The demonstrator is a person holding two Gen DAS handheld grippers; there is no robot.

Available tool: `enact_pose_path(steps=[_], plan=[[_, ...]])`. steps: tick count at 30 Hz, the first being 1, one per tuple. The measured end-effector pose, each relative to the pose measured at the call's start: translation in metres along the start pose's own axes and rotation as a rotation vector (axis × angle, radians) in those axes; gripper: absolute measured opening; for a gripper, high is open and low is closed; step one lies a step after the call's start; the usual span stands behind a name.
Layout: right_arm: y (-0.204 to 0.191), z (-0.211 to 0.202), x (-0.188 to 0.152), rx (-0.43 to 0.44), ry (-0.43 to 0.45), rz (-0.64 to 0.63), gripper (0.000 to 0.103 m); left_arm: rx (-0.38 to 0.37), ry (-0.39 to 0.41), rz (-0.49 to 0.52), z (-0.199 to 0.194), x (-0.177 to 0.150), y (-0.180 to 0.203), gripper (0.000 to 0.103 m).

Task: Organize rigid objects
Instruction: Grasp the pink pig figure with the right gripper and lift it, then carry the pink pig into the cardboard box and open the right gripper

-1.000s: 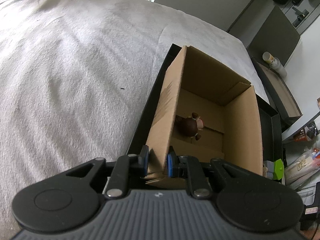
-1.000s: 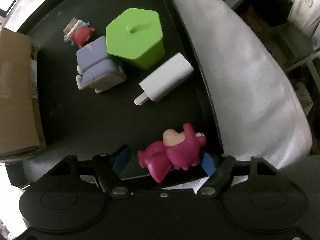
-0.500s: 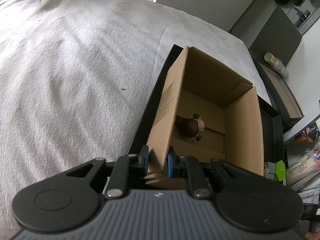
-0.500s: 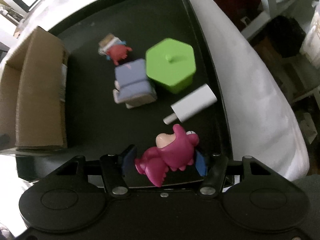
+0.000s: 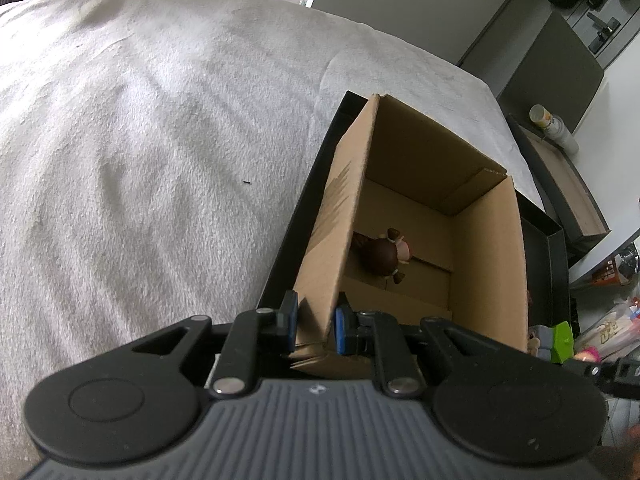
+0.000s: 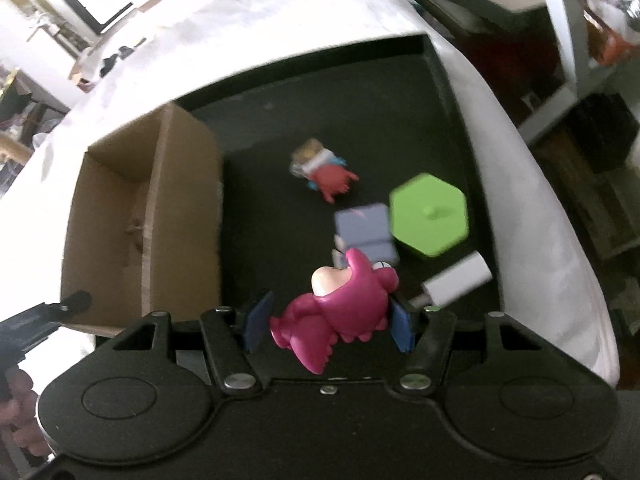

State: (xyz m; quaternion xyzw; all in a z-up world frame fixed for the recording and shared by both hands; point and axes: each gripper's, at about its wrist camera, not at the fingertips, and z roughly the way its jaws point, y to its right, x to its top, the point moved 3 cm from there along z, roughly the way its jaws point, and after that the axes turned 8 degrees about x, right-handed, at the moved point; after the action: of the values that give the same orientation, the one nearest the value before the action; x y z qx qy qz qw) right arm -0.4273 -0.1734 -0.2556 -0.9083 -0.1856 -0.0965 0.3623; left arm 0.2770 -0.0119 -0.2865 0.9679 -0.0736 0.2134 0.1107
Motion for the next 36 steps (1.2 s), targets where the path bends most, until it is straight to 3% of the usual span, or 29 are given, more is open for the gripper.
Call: enact_pose_path(steps=[21,36], plan=[[-0.100,-0.007,0.037,0.111,0.066,-0.175,0.060,-0.014,-0.010,-0.001,0.001,0.001,-0.001,0.017],[-0.149,0.020,0.043,0.163,0.059,-0.213,0.060,-0.022,-0.021,-0.003,0.001,0.000,-0.001,0.017]])
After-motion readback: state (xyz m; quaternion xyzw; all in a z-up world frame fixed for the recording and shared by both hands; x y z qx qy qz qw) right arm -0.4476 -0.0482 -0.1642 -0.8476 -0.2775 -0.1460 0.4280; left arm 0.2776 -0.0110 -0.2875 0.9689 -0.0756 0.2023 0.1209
